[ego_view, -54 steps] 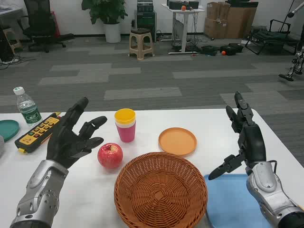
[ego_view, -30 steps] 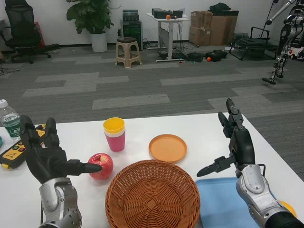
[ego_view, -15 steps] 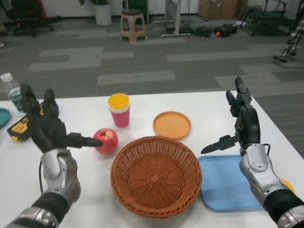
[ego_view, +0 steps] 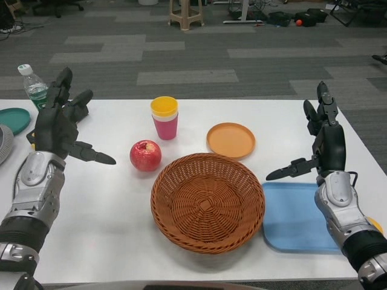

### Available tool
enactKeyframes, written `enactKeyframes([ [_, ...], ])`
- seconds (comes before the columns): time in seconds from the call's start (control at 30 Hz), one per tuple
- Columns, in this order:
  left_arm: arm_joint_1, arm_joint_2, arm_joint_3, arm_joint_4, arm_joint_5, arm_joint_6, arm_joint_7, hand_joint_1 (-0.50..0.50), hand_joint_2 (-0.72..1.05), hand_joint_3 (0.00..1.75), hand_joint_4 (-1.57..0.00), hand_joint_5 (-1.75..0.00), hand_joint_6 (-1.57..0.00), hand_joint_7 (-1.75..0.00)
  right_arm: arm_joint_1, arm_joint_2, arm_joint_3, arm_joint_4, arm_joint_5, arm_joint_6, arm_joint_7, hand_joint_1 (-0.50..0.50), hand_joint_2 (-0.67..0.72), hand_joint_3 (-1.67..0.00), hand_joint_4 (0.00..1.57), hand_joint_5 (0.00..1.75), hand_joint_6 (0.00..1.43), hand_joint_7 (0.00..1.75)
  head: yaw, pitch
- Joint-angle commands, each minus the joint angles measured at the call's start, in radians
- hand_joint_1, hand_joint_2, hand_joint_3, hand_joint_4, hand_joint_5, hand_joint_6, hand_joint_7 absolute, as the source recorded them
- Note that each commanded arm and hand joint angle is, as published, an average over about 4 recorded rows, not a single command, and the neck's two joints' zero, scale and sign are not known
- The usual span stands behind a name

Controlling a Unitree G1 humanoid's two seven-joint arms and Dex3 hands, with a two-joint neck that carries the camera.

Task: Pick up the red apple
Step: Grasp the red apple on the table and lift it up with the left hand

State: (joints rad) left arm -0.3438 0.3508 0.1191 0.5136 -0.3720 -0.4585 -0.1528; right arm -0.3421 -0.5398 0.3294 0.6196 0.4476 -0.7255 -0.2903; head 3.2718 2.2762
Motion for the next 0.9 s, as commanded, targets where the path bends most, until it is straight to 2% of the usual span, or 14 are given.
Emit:
enactKeyframes([
  [0.03,0.0,0.04,0.016,-0.017,0.119,0.05,-0.049,-0.5,0.07,0.0,0.0,-1.0,0.0,-0.28,-0.004,-0.021,0.011,0.012,0.003,-0.002,-0.006,-0.38,0.28,0.0,0.09,0.0,0.0,0.0,0.007,-0.001],
  [0.1,-0.015,0.042,0.02,-0.018,0.199,0.079,-0.081,-0.5,0.16,0.02,0.0,-1.08,0.0,-0.28,-0.005,-0.025,0.019,0.014,0.004,-0.002,-0.006,-0.38,0.28,0.0,0.11,0.0,0.0,0.0,0.007,0.003],
  [0.2,-0.04,0.047,0.016,-0.018,0.304,0.102,-0.092,-0.5,0.25,0.0,0.0,-1.13,0.0,-0.28,-0.005,-0.029,0.025,0.014,0.005,-0.002,-0.006,-0.38,0.28,0.0,0.11,0.0,0.0,0.0,0.004,0.008],
  [0.3,-0.076,0.061,-0.012,-0.017,0.419,0.117,-0.093,-0.5,0.25,0.0,0.0,-1.13,0.0,-0.28,-0.005,-0.035,0.032,0.015,0.005,-0.002,-0.006,-0.38,0.28,0.0,0.11,0.0,0.0,0.0,0.002,0.015],
  [0.5,-0.154,0.08,-0.154,-0.011,0.588,0.159,-0.097,-0.5,0.34,0.0,0.0,-1.13,0.0,-0.28,-0.003,-0.043,0.047,0.015,0.005,-0.002,-0.006,-0.38,0.28,0.0,0.11,0.0,0.0,0.0,0.007,0.033],
  [0.77,-0.286,0.02,-0.241,0.115,0.751,0.236,-0.138,-0.5,0.34,0.0,0.0,-1.13,0.0,-0.24,0.001,-0.048,0.057,0.014,0.006,-0.002,-0.007,-0.38,0.31,0.0,0.14,0.0,0.0,0.0,0.021,0.075],
  [0.9,-0.346,0.003,-0.302,0.183,0.818,0.297,-0.169,-0.5,0.25,0.0,0.0,-1.13,0.0,-0.28,0.005,-0.051,0.058,0.015,0.006,-0.002,-0.007,-0.38,0.34,0.0,0.17,0.0,0.0,0.0,0.018,0.088],
])
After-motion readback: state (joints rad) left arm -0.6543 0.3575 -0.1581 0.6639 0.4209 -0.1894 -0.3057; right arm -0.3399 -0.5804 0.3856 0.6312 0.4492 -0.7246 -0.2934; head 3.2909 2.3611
